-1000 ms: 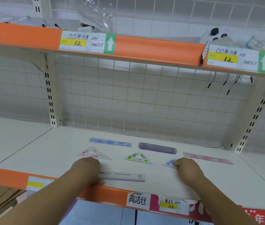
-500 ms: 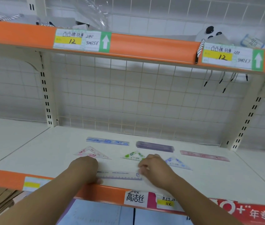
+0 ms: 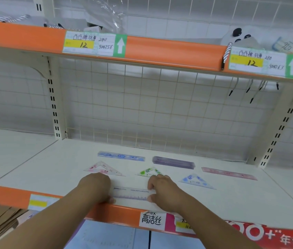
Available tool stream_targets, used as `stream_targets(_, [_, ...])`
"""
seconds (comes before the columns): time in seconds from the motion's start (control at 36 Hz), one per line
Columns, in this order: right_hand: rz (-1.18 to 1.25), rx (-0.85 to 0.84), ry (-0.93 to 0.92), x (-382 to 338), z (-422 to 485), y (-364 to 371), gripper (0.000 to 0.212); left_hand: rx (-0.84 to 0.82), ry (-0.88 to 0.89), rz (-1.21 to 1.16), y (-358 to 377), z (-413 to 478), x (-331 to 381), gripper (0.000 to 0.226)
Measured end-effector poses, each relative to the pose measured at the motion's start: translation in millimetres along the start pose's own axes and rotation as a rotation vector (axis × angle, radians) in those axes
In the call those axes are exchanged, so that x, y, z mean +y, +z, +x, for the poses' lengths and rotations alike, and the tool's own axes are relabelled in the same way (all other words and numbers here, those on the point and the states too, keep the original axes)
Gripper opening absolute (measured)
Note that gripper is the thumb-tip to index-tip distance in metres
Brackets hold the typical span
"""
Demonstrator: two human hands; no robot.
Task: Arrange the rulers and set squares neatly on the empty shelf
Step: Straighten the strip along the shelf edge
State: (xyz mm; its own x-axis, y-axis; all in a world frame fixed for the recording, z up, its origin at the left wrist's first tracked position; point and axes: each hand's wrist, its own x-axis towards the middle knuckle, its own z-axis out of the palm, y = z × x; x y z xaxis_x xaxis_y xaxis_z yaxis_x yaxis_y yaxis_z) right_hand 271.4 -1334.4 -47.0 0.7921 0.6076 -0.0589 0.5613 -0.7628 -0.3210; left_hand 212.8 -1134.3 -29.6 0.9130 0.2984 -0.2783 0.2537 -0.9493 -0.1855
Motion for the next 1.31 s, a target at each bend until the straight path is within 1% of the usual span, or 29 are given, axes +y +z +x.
stream_targets(0.11, [-0.016,0.001,-0.022,-5,-4,-2,0.020,0.004,0.000,0.003,-3,-1,1,0.060])
stream_targets(0.25, [0.029,-0.007,-0.027,-5,-5,-3,0.013,-0.002,0.006,-0.004,-4,-2,0,0.060])
stream_targets(0.31, [0.042,-0.005,-0.018,-3,-4,-3,0.019,-0.002,0.011,-0.002,-4,-2,0,0.059])
stream_targets(0.39, [0.040,-0.015,-0.007,0,-3,-4,0.039,-0.013,0.015,0.005,-5,-2,0,0.057])
stream_targets(0.44, [0.040,0.000,-0.011,2,-2,-3,0.047,-0.018,0.020,-0.003,-6,-3,-1,0.058])
stream_targets(0.47, [0.046,0.015,-0.014,3,-2,-3,0.047,-0.015,0.025,-0.013,-6,-3,-1,0.058])
stream_targets(0.56, [0.100,0.056,-0.011,4,-3,-4,0.036,0.003,0.035,-0.045,-6,-3,-3,0.059])
stream_targets(0.61, [0.109,0.065,-0.004,5,-2,-4,0.043,0.023,0.042,-0.049,-8,-4,-3,0.061])
stream_targets(0.67, [0.093,0.095,-0.003,7,-1,-6,0.044,0.041,0.057,-0.055,-11,-5,1,0.061])
stream_targets(0.81, [0.071,0.160,0.000,13,0,-11,0.032,0.068,0.114,-0.076,-15,-7,20,0.060])
stream_targets(0.89, [-0.006,0.202,0.000,18,2,-12,0.022,0.066,0.142,-0.084,-18,-9,31,0.060])
stream_targets(1.0, [-0.053,0.228,0.002,25,6,-13,0.026,0.058,0.166,-0.076,-21,-9,38,0.058])
stream_targets(1.17, [0.048,0.278,0.051,29,1,-18,0.029,0.060,0.181,-0.023,-20,-9,40,0.061])
stream_targets(1.31, [-0.067,0.271,0.088,36,5,-20,0.026,0.042,0.186,0.004,-20,-8,41,0.061])
